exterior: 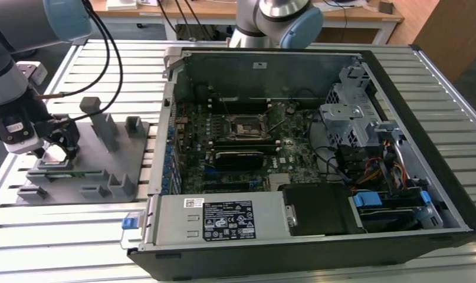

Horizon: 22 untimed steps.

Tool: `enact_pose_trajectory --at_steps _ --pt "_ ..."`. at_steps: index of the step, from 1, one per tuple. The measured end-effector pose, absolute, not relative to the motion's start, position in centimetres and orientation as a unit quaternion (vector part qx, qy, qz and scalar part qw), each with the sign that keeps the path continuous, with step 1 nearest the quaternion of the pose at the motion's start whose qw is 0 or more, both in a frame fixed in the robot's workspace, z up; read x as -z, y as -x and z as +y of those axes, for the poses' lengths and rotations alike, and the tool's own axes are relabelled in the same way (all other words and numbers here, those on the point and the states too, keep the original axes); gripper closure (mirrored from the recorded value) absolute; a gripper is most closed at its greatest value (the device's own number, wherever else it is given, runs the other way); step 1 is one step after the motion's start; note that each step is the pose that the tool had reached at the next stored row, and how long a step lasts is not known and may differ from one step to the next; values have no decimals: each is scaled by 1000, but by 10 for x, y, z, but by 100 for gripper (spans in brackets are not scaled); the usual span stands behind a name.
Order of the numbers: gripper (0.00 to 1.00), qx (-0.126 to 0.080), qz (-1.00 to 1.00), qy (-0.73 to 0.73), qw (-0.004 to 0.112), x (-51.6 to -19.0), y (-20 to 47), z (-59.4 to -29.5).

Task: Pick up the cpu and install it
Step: 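Pick up the cpu and move it towards the insertion slot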

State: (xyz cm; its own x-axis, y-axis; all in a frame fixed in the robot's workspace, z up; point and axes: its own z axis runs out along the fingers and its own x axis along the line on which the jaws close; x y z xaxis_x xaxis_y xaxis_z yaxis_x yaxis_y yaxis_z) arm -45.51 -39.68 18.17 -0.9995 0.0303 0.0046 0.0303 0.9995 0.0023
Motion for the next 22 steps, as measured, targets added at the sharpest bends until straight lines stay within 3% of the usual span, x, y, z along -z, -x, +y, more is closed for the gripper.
enact_pose_trajectory --at_steps 7,10,22 --pt "33 -4 -1000 15 -2 -183 455 -397" --pt "45 -5 -1000 15 -3 -183 455 -397" --pt "46 -6 -1000 15 -3 -184 455 -397"
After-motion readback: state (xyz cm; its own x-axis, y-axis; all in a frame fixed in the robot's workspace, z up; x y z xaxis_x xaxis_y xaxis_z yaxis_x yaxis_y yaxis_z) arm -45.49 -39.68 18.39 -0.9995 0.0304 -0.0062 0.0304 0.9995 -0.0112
